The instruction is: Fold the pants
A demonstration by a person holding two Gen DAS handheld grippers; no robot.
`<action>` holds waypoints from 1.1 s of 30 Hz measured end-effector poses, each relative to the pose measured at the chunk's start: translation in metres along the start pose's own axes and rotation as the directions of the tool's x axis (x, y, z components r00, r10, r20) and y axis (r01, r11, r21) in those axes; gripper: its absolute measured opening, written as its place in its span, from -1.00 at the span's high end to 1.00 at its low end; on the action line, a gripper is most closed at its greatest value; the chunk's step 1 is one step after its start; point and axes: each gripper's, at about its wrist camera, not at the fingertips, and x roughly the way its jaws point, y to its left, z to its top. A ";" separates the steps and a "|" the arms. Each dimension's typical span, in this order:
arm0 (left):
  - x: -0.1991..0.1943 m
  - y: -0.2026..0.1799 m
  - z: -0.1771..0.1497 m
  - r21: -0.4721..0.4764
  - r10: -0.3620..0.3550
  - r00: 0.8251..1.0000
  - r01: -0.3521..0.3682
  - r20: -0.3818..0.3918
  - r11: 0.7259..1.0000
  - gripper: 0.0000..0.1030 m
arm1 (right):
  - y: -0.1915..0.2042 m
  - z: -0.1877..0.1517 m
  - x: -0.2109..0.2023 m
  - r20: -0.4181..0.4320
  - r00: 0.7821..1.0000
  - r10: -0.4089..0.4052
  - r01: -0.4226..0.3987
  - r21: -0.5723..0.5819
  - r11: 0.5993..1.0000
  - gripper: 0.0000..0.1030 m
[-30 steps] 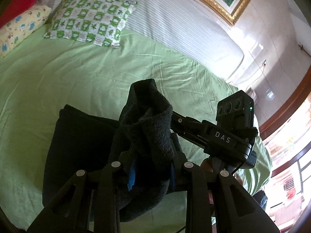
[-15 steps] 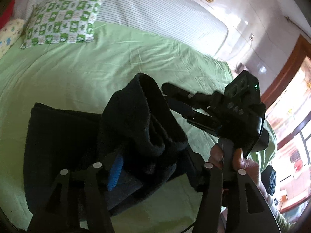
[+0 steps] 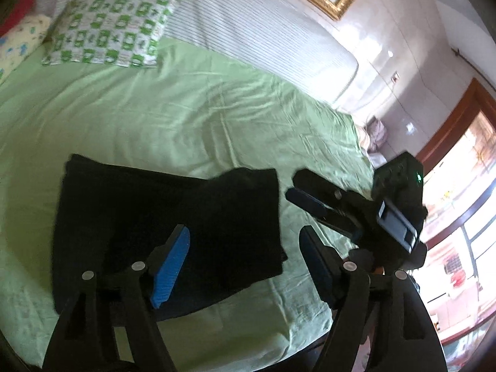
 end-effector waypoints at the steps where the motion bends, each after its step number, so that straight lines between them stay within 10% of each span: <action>1: -0.003 0.004 0.000 -0.012 0.004 1.000 -0.003 0.005 1.000 -0.44 | 0.003 -0.001 0.001 -0.004 1.000 -0.009 0.009 -0.009 1.000 -0.63; 10: -0.026 0.040 -0.004 -0.085 0.051 0.998 -0.048 0.034 0.995 -0.45 | 0.029 -0.015 0.009 -0.039 0.984 -0.173 0.169 -0.083 0.982 -0.64; 33: -0.024 0.096 -0.003 -0.172 0.133 0.991 -0.132 -0.007 0.976 -0.50 | 0.043 -0.032 0.012 -0.073 0.962 -0.263 0.255 -0.109 0.961 -0.65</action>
